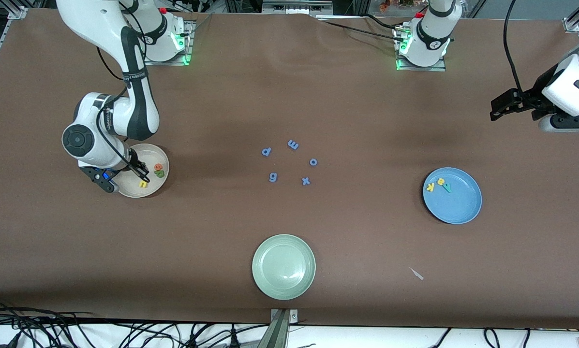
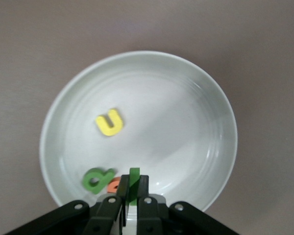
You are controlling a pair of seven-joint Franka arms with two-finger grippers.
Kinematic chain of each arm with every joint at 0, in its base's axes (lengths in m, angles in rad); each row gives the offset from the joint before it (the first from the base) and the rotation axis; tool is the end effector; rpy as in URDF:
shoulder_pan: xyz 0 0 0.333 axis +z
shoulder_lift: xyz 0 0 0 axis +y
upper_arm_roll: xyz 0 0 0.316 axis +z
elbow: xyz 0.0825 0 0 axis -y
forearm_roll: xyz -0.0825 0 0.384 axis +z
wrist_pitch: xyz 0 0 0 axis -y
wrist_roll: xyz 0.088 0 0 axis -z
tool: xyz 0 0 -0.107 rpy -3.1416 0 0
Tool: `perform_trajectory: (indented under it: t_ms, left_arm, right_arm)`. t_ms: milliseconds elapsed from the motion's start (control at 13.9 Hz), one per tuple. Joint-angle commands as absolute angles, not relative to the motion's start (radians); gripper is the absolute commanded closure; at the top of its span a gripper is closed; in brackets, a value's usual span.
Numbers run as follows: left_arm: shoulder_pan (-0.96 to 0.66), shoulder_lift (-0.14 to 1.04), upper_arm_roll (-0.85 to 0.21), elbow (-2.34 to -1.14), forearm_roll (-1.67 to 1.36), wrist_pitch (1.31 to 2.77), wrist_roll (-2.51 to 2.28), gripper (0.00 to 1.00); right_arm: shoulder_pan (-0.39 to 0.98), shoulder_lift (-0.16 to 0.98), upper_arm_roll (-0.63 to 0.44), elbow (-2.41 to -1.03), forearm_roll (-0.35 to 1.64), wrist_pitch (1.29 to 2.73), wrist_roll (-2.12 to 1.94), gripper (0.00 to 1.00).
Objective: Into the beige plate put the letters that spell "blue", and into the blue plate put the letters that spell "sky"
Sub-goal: 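Open the right gripper to drop the green bar into the white plate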
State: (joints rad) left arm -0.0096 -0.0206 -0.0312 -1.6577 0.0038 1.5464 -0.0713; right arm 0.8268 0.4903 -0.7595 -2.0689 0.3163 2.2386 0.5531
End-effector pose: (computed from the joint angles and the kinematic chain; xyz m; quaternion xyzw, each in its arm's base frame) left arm 0.5421 -0.0219 0.5930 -0.9989 -0.0152 0.0451 0.0048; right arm 0.5666 0.0512 0.2392 0.9397 -0.3289 -0.0579 0.0733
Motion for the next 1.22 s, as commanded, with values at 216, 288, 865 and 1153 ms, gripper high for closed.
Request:
perform_trajectory:
  t_ms: [216,288,865,1153]
  left_arm:
    - [-0.015,-0.005,-0.037,-1.606,0.020,1.523,-0.078,0.00]
    - [-0.014,-0.005,-0.037,-1.606,0.020,1.522,-0.078,0.00]
    - [-0.015,-0.003,-0.037,-1.606,0.021,1.522,-0.080,0.00]
    - [-0.017,-0.003,-0.037,-1.603,0.021,1.522,-0.080,0.00]
  right_arm:
    - [0.825,0.502,-0.764,-1.812,0.298,1.879,0.507,0.00]
    - [0.812,0.502,-0.764,-1.812,0.295,1.881,0.465,0.00]
    - [0.824,0.500,-0.756,-1.617,0.293,1.685,0.411,0.00]
    - [0.844,0.486,-0.753,-1.577,0.270,1.631,0.310,0.00]
